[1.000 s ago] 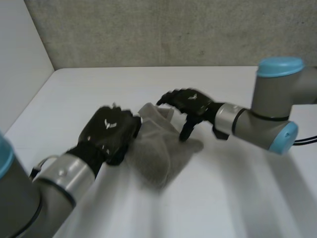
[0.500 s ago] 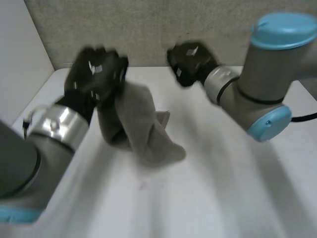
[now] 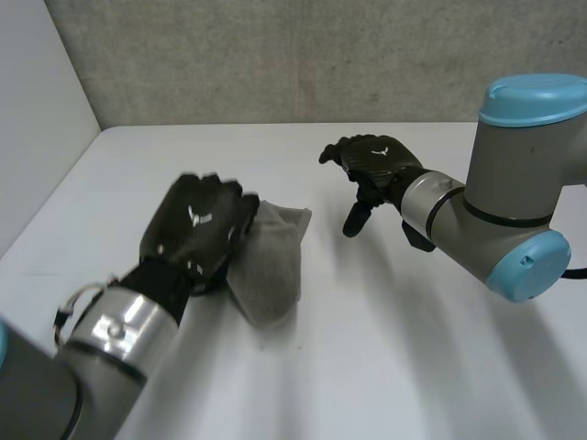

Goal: Fold the towel.

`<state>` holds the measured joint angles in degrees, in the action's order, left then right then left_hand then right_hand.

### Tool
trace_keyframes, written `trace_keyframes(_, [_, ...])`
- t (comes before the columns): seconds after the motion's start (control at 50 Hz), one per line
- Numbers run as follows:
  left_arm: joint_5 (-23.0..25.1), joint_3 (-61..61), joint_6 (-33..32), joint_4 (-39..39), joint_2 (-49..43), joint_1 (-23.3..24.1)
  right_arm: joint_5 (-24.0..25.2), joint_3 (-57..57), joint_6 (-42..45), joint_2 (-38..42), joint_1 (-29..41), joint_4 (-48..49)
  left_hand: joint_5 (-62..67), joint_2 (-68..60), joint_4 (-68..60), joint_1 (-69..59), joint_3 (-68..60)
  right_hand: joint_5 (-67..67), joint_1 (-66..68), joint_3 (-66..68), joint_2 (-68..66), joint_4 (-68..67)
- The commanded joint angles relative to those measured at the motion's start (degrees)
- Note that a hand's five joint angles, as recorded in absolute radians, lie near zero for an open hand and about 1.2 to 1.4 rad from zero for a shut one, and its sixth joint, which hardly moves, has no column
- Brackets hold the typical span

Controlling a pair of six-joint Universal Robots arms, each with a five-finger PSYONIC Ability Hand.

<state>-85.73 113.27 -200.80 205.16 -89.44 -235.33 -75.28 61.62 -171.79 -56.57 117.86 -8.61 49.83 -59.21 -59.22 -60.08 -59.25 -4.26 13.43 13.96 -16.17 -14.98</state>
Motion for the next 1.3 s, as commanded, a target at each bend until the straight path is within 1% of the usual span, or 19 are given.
trace_keyframes(0.02, [-1.5,7.1,0.0,-0.9,4.3,5.3,-0.1,-0.3,2.0,0.8,-1.1,-0.1,-35.1,34.4,34.4,35.3,34.5,2.0,-1.2,-1.7,3.9,2.7])
trace_keyframes(0.1, [-3.8,7.0,-0.1,-2.0,4.6,5.2,-0.2,0.3,4.4,0.8,-1.0,-0.1,-38.2,37.6,37.6,38.4,37.6,2.2,-1.3,-1.9,4.1,2.9])
trace_keyframes(0.16, [-5.2,5.7,-0.3,-2.6,4.9,3.5,-0.6,1.1,6.4,0.5,-1.0,-0.2,-42.6,41.9,41.9,42.8,42.0,2.3,-1.5,-2.0,4.2,3.0])
trace_keyframes(0.2, [-4.8,4.2,-0.6,-3.2,5.2,-1.2,-0.7,3.0,7.5,0.0,-1.0,-0.2,-43.6,42.9,42.9,43.8,43.0,2.5,-1.7,-2.2,4.4,3.2])
trace_keyframes(0.26, [-4.4,3.4,-0.5,-3.6,5.2,-4.1,-0.6,4.1,7.8,-0.4,-1.0,-0.2,-43.4,42.8,42.8,43.6,42.8,2.5,-1.7,-2.2,4.4,3.2])
trace_keyframes(0.32, [0.3,2.1,-0.2,-3.8,4.3,-12.3,-0.6,7.7,8.0,-1.8,-1.1,-0.2,-40.9,40.3,40.3,41.1,40.3,2.8,-2.0,-2.5,4.7,3.6])
trace_keyframes(0.38, [3.1,1.8,0.0,-3.9,3.9,-14.4,-0.5,9.0,8.0,-2.2,-1.1,-0.1,-38.2,37.6,37.6,38.4,37.6,2.5,-1.7,-2.2,4.4,3.2])
trace_keyframes(0.42, [8.7,1.5,0.1,-4.2,1.0,-17.3,-0.4,11.4,8.0,-3.1,-1.2,-0.1,-33.3,32.7,32.7,33.6,32.7,2.8,-2.0,-2.5,4.7,3.6])
trace_keyframes(0.48, [11.6,1.3,0.1,-6.2,-2.0,-19.6,0.0,14.0,8.1,-4.1,-1.2,0.0,-30.1,29.5,29.5,30.4,29.5,2.5,-1.7,-2.2,4.4,3.2])
trace_keyframes(0.6, [12.2,1.0,0.2,-10.5,-5.2,-23.7,0.1,17.4,10.2,-5.6,-1.2,0.7,-29.4,28.8,28.8,29.7,28.9,0.6,0.2,-0.3,2.6,1.4])
trace_keyframes(0.66, [13.0,1.5,0.2,-11.3,-7.1,-27.5,1.9,20.4,17.6,-7.1,-0.8,0.9,-29.8,29.1,29.2,30.0,29.2,-0.2,1.0,0.5,1.7,0.5])
trace_keyframes(0.72, [14.3,1.8,0.2,-11.3,-7.8,-28.7,3.8,21.5,21.1,-7.7,-0.8,0.9,-29.8,29.1,29.2,30.0,29.2,-0.4,1.2,0.7,1.5,0.4])
trace_keyframes(0.8, [15.8,2.0,0.1,-11.3,-8.0,-29.0,4.0,22.1,21.8,-8.2,0.2,0.8,-29.8,29.1,29.2,30.0,29.2,-0.5,1.4,0.8,1.4,0.2])
trace_keyframes(0.9, [16.0,1.9,0.3,-11.3,-7.5,-30.3,3.2,21.0,18.2,-9.0,4.7,0.9,-30.3,29.7,29.7,30.5,29.7,-2.0,2.9,2.3,-0.1,-1.3])
trace_keyframes(0.94, [16.1,2.2,0.3,-11.4,-7.1,-32.6,2.4,19.8,13.3,-8.9,8.4,0.9,-30.8,30.2,30.2,31.0,30.2,-1.9,2.7,2.2,0.0,-1.2])
trace_keyframes(1.02, [16.1,2.8,0.3,-11.5,-6.4,-34.3,2.4,18.1,10.6,-8.2,11.9,0.9,-30.9,30.3,30.3,31.2,30.4,-1.9,2.7,2.2,0.0,-1.2])
trace_keyframes(1.06, [16.1,3.4,0.5,-11.5,-5.8,-35.1,2.4,15.8,10.0,-5.9,15.5,0.9,-30.9,30.3,30.3,31.2,30.4,-1.9,2.7,2.2,0.0,-1.2])
trace_keyframes(1.16, [16.2,4.3,1.1,-11.5,-5.2,-35.4,1.7,11.2,10.1,-1.5,19.2,0.6,-31.1,30.5,30.5,31.4,30.5,-2.4,3.2,2.7,-0.5,-1.7])
trace_keyframes(1.3, [16.2,5.0,2.6,-11.7,-3.7,-35.3,1.7,7.7,10.1,3.6,20.3,0.7,-31.1,30.5,30.5,31.4,30.5,-6.8,7.6,7.1,-4.8,-6.0])
